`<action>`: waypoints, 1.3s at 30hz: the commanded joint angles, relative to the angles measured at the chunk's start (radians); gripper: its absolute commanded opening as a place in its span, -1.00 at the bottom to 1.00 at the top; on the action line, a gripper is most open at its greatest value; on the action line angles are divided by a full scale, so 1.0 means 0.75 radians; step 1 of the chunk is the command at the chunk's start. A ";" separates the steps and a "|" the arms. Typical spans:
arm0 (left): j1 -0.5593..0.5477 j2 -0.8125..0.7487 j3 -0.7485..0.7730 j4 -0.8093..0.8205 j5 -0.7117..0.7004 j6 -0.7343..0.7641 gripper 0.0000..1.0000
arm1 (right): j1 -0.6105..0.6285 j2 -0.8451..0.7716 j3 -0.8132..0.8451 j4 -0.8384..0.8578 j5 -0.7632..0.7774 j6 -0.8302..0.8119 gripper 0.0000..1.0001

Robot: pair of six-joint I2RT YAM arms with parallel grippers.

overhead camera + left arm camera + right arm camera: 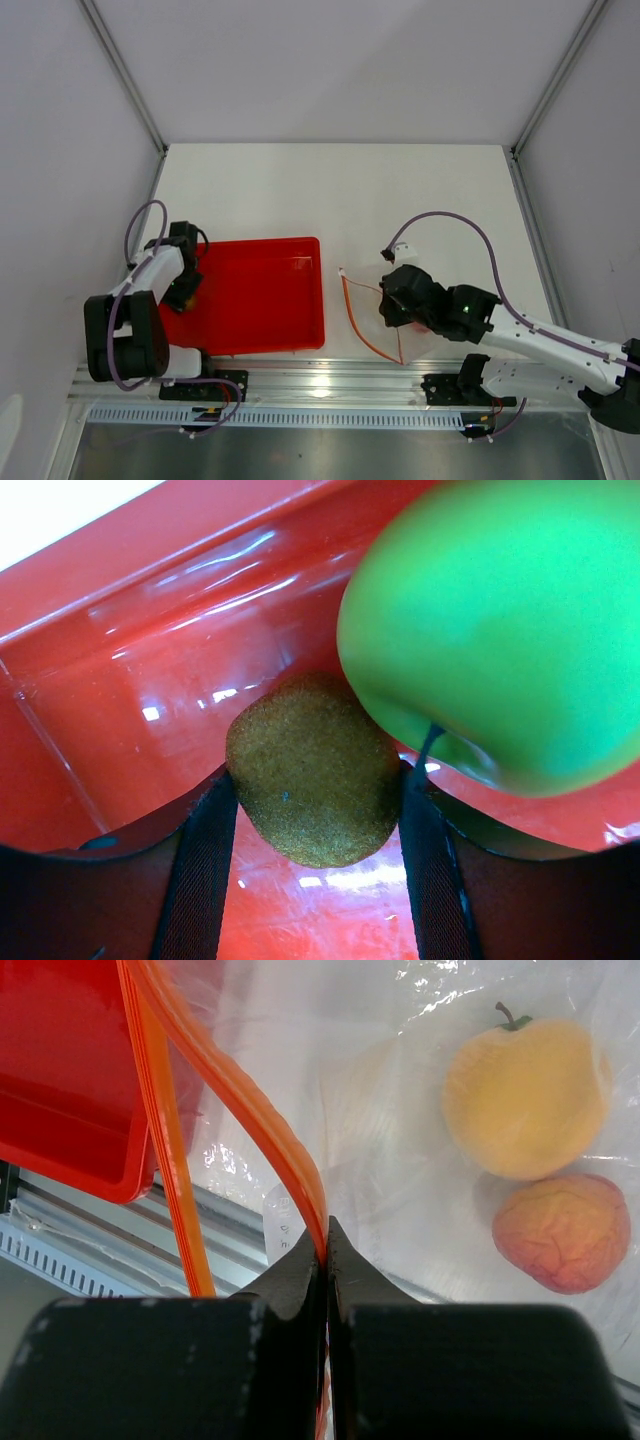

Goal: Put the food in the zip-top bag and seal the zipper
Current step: Pick up the fake fruit from the bin.

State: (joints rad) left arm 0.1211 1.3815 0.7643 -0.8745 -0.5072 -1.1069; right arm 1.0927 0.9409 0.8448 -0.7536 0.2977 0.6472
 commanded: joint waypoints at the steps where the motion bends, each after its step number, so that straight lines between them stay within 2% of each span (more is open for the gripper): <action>1: -0.004 -0.099 -0.027 0.033 -0.009 0.007 -0.64 | 0.001 0.018 0.046 0.013 -0.002 0.008 -1.00; 4: -0.077 -0.175 -0.039 0.025 -0.048 0.003 -0.76 | 0.001 0.032 0.037 0.027 -0.004 0.010 -1.00; 8: -0.206 -0.242 0.004 -0.079 -0.113 -0.066 -0.78 | 0.001 0.042 0.023 0.052 -0.004 0.012 -1.00; 12: -0.286 -0.330 0.000 -0.086 -0.028 -0.075 -0.78 | 0.001 0.040 0.009 0.086 0.006 0.019 -1.00; 17: -0.403 -0.465 -0.015 0.080 0.073 0.093 -0.99 | 0.009 0.048 0.048 0.117 0.020 0.031 -1.00; 21: -0.503 -0.617 -0.066 0.249 0.236 0.244 -0.99 | 0.012 0.058 0.074 0.121 0.043 0.033 -1.00; 22: -0.519 -0.702 -0.086 0.302 0.332 0.305 -0.99 | 0.012 0.065 0.078 0.113 0.047 0.033 -1.00; 24: -0.560 -0.841 -0.186 0.492 0.446 0.355 -0.99 | 0.014 0.073 0.084 0.099 0.047 0.037 -1.00; 25: -0.566 -0.888 -0.215 0.574 0.611 0.420 -0.99 | 0.014 0.075 0.084 0.099 0.047 0.041 -1.00; 26: -0.573 -0.931 -0.244 0.737 0.696 0.441 -0.99 | 0.016 0.073 0.084 0.095 0.047 0.041 -1.00; 28: -0.589 -1.023 -0.346 0.883 0.862 0.453 -0.99 | 0.018 0.067 0.078 0.089 0.051 0.051 -1.00; 29: -0.597 -1.040 -0.374 0.949 0.978 0.453 -0.99 | 0.020 0.065 0.074 0.089 0.051 0.053 -1.00; 30: -0.621 -1.044 -0.389 1.024 1.013 0.447 -0.99 | 0.020 0.063 0.070 0.089 0.053 0.053 -1.00; 34: -0.699 -0.981 -0.316 1.039 1.108 0.461 -0.99 | 0.026 0.052 0.046 0.113 0.057 0.078 -1.00; 36: -0.748 -0.938 -0.320 1.094 1.230 0.459 -0.99 | 0.030 0.052 0.037 0.135 0.055 0.084 -1.00; 39: -0.838 -0.873 -0.391 1.386 1.454 0.455 -0.99 | 0.034 0.067 0.027 0.158 0.053 0.084 -1.00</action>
State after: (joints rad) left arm -0.4500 0.6960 0.4885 -0.0776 0.3496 -0.7990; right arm 1.1099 0.9939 0.8612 -0.6865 0.3119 0.6884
